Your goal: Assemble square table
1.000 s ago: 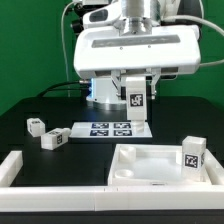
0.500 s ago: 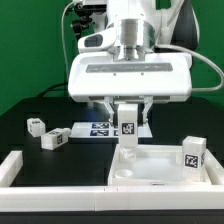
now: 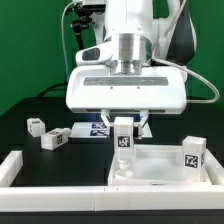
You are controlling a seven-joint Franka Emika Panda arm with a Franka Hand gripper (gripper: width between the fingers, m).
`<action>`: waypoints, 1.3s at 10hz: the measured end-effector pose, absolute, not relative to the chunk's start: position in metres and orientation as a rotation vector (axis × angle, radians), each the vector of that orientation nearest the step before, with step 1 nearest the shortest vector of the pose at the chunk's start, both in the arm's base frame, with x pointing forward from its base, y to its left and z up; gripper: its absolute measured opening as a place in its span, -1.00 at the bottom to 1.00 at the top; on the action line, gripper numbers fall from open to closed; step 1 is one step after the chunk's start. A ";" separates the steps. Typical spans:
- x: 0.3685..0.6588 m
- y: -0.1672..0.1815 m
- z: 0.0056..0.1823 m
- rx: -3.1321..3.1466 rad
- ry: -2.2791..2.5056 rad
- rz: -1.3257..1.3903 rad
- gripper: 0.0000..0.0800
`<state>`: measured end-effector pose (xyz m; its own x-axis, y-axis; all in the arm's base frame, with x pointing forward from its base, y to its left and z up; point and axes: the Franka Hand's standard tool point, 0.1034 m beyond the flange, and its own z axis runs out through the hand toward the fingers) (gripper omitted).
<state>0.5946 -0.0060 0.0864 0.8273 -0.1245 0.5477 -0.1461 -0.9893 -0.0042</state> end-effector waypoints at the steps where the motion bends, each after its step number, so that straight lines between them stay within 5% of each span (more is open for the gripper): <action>1: 0.597 -0.006 0.084 2.966 -0.219 0.886 -0.28; 12: 0.597 -0.002 0.062 2.970 -0.211 0.863 -0.28; 13: 0.595 -0.001 0.059 2.978 -0.210 0.840 0.03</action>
Offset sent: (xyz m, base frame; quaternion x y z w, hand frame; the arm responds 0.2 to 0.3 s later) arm 0.0089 0.0025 -0.0094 -0.0015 0.0204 0.0062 0.9998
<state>0.5951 -0.0011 0.0590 0.8443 -0.1191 0.5225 -0.1408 -0.9900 0.0018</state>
